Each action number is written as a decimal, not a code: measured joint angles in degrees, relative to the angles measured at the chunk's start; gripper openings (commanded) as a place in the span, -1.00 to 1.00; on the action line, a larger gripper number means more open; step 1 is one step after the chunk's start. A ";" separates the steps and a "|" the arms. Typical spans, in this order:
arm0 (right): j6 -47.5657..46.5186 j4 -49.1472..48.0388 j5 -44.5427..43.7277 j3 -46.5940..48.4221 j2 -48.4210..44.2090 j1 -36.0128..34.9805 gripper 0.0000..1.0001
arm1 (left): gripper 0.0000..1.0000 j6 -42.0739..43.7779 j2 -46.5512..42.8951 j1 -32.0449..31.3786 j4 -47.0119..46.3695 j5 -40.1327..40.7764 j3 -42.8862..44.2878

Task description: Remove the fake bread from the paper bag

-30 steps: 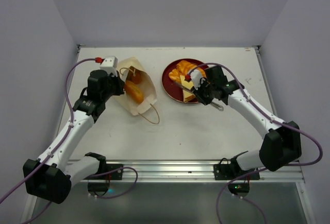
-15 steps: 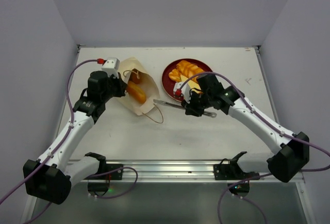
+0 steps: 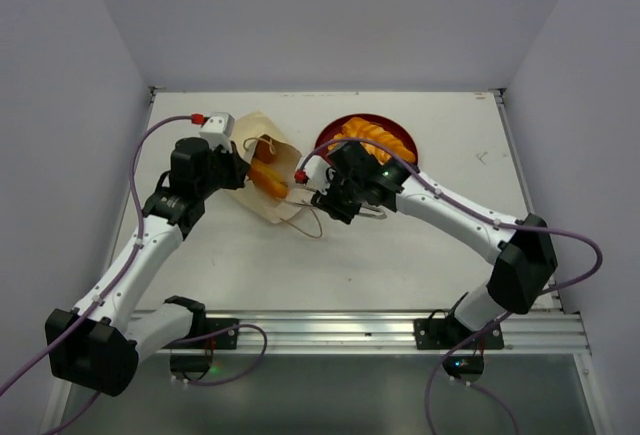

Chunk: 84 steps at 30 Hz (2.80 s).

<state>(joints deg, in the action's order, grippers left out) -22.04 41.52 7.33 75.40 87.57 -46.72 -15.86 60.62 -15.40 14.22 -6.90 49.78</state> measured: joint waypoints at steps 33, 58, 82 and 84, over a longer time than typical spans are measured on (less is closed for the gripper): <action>3.34 -2.34 -18.40 10.21 18.58 -6.75 -0.59 | -1.00 -0.04 -0.39 0.00 -1.11 -0.61 -0.96; 1.51 0.00 -6.73 -3.41 -6.12 -4.44 -1.00 | -1.00 -0.02 -0.11 0.00 -2.54 3.23 -1.68; -3.96 10.71 0.17 -12.52 -33.77 9.70 -1.00 | -1.00 -0.13 6.21 0.46 -1.11 11.19 5.16; -4.13 11.65 0.17 -12.92 -35.45 10.05 -1.00 | -1.00 -0.11 6.86 0.61 -0.94 11.45 5.90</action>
<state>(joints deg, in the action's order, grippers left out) -26.17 53.17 7.51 62.48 52.12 -36.67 -15.97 67.48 -14.79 13.28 4.56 55.68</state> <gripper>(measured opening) 0.155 0.005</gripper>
